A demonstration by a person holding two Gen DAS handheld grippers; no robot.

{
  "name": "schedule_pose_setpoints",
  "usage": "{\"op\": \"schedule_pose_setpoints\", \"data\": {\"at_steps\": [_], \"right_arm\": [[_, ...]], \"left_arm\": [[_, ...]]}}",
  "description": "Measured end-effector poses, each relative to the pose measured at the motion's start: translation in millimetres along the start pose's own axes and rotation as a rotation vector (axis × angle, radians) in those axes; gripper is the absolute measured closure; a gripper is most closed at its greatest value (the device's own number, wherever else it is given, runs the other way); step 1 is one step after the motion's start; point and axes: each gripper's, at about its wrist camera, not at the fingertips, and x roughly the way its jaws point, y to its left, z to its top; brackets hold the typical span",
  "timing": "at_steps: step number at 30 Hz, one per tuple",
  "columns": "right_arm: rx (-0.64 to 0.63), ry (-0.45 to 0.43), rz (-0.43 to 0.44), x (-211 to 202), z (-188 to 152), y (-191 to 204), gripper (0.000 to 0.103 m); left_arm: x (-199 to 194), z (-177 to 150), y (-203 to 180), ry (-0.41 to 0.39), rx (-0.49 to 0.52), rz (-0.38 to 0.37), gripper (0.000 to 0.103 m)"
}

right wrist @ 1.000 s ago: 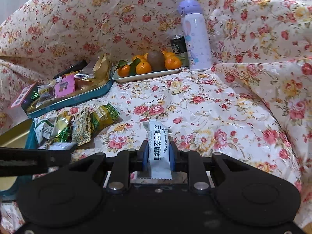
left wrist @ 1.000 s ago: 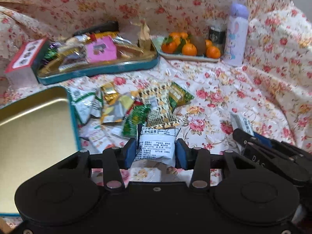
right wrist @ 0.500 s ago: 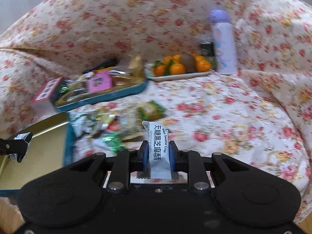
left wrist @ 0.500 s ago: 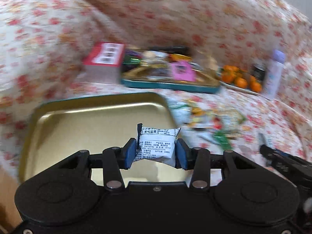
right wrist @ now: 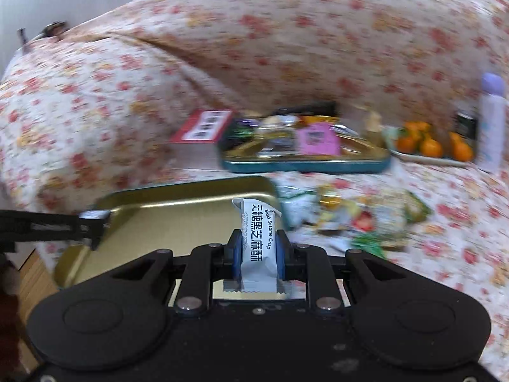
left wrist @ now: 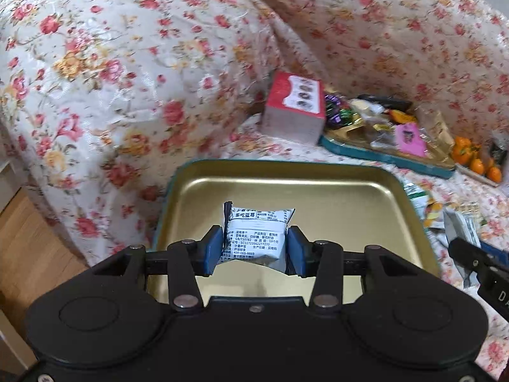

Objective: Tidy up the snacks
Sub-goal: 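Carry both white packets over the gold tray with both tools, then lower and release the packets into the gold tray with both tools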

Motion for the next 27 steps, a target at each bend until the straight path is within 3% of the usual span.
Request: {"op": "schedule_pose_setpoints", "data": {"at_steps": [6, 19, 27], "right_arm": [[-0.007, 0.036, 0.073, 13.7, 5.5, 33.5, 0.081], [-0.031, 0.123, 0.05, 29.5, -8.5, 52.0, 0.081], [-0.056, 0.151, 0.055, 38.3, -5.9, 60.1, 0.081]], "left_arm": [[8.0, 0.5, 25.0, 0.063, -0.061, 0.014, 0.051], [24.5, -6.0, 29.3, 0.158, -0.044, 0.088, 0.051], [28.4, -5.0, 29.3, 0.186, -0.036, 0.082, 0.049]]}}
